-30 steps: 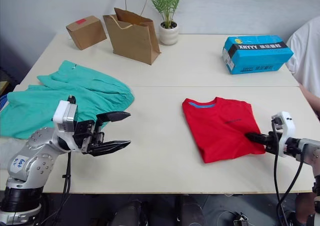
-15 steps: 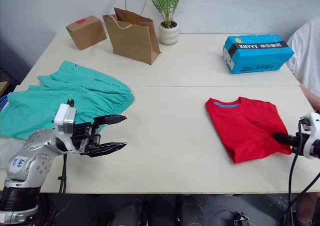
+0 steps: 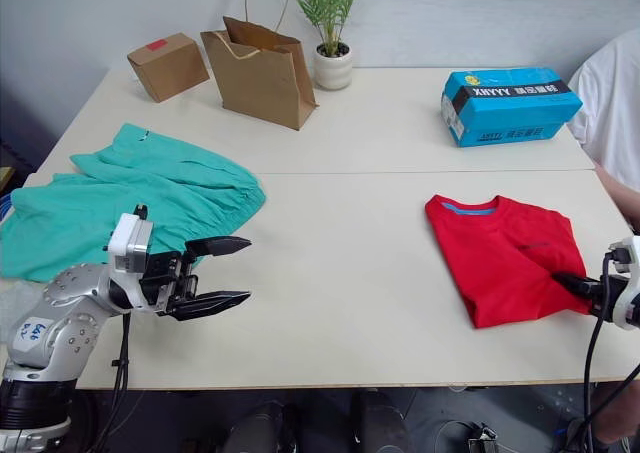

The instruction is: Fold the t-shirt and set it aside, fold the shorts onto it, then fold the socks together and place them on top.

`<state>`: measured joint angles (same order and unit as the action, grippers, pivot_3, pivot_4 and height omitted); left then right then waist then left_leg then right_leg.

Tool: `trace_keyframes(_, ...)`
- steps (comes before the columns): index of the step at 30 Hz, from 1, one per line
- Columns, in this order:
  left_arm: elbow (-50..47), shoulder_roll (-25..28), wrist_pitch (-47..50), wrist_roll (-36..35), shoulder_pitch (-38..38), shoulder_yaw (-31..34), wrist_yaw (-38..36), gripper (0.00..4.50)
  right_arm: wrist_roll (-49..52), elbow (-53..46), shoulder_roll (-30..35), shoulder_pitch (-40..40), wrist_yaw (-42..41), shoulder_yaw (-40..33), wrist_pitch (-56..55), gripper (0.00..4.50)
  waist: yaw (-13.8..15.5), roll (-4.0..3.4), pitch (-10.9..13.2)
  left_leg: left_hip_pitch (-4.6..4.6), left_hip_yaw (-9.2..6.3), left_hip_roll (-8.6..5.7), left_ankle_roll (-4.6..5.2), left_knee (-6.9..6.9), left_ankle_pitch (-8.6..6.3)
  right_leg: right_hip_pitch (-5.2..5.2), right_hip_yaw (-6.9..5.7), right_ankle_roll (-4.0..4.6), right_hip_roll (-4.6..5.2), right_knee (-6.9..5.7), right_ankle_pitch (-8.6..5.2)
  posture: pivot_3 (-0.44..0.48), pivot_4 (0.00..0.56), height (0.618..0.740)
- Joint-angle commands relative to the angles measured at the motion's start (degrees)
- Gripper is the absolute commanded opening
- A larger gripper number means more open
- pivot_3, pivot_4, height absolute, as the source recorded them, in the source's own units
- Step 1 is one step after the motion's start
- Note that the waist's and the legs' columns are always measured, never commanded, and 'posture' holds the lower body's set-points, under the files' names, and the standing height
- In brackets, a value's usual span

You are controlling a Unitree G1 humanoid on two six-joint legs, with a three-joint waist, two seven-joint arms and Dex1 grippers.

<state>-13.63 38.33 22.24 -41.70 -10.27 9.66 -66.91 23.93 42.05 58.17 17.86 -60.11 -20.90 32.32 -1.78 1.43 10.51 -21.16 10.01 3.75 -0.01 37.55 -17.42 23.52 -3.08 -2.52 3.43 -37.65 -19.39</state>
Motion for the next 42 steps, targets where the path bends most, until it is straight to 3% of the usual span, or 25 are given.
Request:
trace_keyframes(1,-1.3,0.5,-0.5,-0.5,-0.7,0.3,-0.8,4.50,-1.2,-3.5,3.4,-3.0,-0.9,-2.2,-4.2,1.33,0.1,-0.02,0.0,-0.01,0.00,0.00,0.00,-0.01,0.00,0.01,0.00,0.00,0.00,0.00,0.00,0.000,0.150,0.740)
trace_keyframes(4,-1.0,0.3,-0.7,-0.3,-1.0,0.5,-0.8,4.50,-2.1,-5.5,5.2,-5.6,-1.6,-3.8,-9.9,2.35,0.2,-0.05,0.0,-0.01,0.01,-0.03,0.00,-0.01,0.00,0.01,0.00,-0.01,0.02,0.01,-0.01,0.000,0.150,0.740)
trace_keyframes(6,-0.6,0.6,-0.8,-0.3,-0.8,0.8,-1.1,4.50,-3.7,-6.1,6.3,-7.1,-3.5,-4.8,-20.4,3.03,0.1,-0.06,0.0,0.00,0.01,-0.03,0.00,0.01,0.00,0.00,0.01,-0.01,0.02,0.01,0.00,0.000,0.150,0.740)
trace_keyframes(9,-0.1,1.6,-0.7,-0.2,-0.4,1.7,-1.5,4.50,-6.4,-5.0,7.7,-7.1,-5.3,-4.6,-33.9,3.03,0.0,-0.07,0.0,0.03,0.02,-0.02,0.00,-0.01,0.00,-0.01,0.01,-0.02,-0.02,0.01,-0.01,0.000,0.150,0.740)
trace_keyframes(12,0.1,2.3,-0.8,0.0,0.5,2.6,-1.5,4.50,-4.8,-6.8,6.8,-4.9,-5.6,-5.1,-37.0,3.03,-0.5,-0.07,0.0,0.08,0.06,0.00,-0.05,-0.07,0.03,-0.01,0.05,-0.02,-0.05,0.00,-0.01,0.000,0.150,0.740)
trace_keyframes(16,1.8,3.9,-4.5,3.0,3.2,4.1,-2.9,4.50,-0.7,-18.3,4.1,-6.7,-7.4,-4.2,-32.1,3.03,-0.7,-0.08,0.0,0.10,0.04,0.04,-0.11,-0.13,0.07,0.01,0.06,-0.02,-0.06,-0.01,-0.01,0.000,0.150,0.740)
trace_keyframes(18,4.6,5.8,-10.9,8.0,7.5,5.2,-5.1,4.50,0.6,-27.8,1.1,-9.8,-7.6,-2.4,-31.9,3.03,-0.8,-0.08,0.0,0.09,0.02,0.04,-0.12,-0.16,0.07,0.02,0.06,-0.01,-0.06,0.00,-0.01,0.000,0.150,0.740)
trace_keyframes(21,7.4,4.5,-19.1,10.5,13.3,11.7,-2.8,4.50,4.1,-38.9,-5.4,-12.0,-3.9,-1.3,-29.3,3.03,-1.1,-0.08,0.0,0.10,0.02,0.06,-0.15,-0.30,0.07,0.09,0.05,0.03,-0.06,0.04,-0.04,0.000,0.150,0.740)
trace_keyframes(23,6.0,1.8,-20.2,9.3,17.1,17.6,2.1,4.50,5.1,-43.8,-9.5,-13.0,-2.2,-0.4,-29.6,3.41,-1.0,-0.06,0.0,0.03,0.01,0.06,-0.11,-0.28,0.05,0.11,0.04,0.03,0.00,0.03,-0.04,0.000,0.150,0.740)
trace_keyframes(27,2.1,-1.4,-20.8,8.8,29.6,26.6,4.8,4.50,4.9,-52.6,-14.7,-17.7,-1.8,3.8,-29.6,4.47,-1.0,0.00,0.0,0.04,-0.01,0.02,0.00,-0.32,-0.05,0.08,0.01,0.02,0.10,0.07,-0.03,0.000,0.150,0.740)
trace_keyframes(29,2.5,-3.3,-23.0,10.6,35.7,30.5,6.2,4.50,2.9,-55.8,-16.8,-20.9,-2.1,6.8,-32.2,4.47,-1.0,0.05,0.0,0.04,-0.02,0.02,0.01,-0.38,-0.08,0.06,-0.02,0.02,0.10,0.17,-0.03,0.000,0.150,0.740)
trace_keyframes(36,4.8,-7.0,-23.3,13.6,50.0,39.6,12.1,4.50,-0.4,-56.3,-24.6,-26.8,-6.4,11.5,-52.6,4.47,-0.9,0.21,-0.1,0.10,-0.03,0.01,0.43,-0.33,-0.37,-0.02,-0.06,0.10,0.12,0.22,0.02,0.000,0.150,0.740)
trace_keyframes(42,-1.2,-7.6,-16.3,10.0,55.3,41.5,15.4,4.50,2.0,-55.5,-24.5,-27.3,-6.6,12.4,-52.0,4.47,-0.8,0.57,-0.3,0.13,-0.11,0.02,0.44,-0.35,-0.42,-0.03,-0.14,0.24,0.15,0.22,-0.03,0.000,0.150,0.740)
